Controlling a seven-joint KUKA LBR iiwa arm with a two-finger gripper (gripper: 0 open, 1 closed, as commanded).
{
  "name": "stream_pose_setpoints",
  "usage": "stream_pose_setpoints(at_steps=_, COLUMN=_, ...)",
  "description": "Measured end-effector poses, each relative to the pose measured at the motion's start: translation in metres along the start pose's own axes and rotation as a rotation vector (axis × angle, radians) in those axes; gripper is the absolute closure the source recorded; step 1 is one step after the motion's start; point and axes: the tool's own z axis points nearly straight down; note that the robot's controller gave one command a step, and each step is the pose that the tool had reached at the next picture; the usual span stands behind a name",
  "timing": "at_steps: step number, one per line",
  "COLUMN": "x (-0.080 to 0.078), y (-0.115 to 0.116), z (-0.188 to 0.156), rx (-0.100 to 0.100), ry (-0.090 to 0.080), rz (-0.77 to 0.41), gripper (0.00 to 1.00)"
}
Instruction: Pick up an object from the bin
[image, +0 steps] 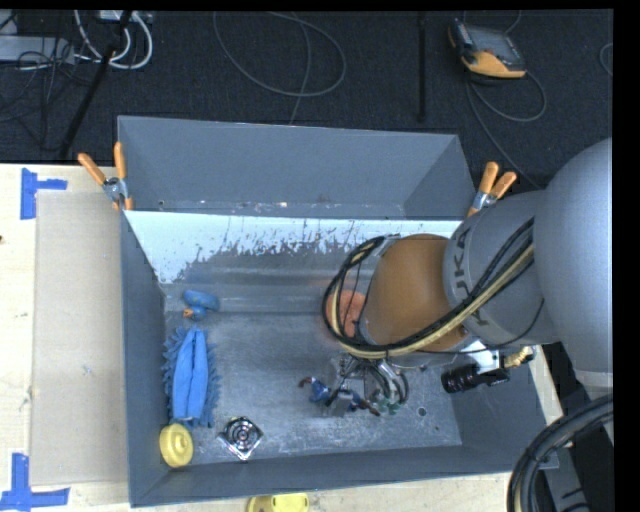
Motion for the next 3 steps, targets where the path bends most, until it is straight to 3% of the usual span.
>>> stream_pose_setpoints(at_steps=3, x=0.001, y=0.0, z=-0.034, rx=0.0, ry=-0.001, rz=-0.001, gripper=1.0)
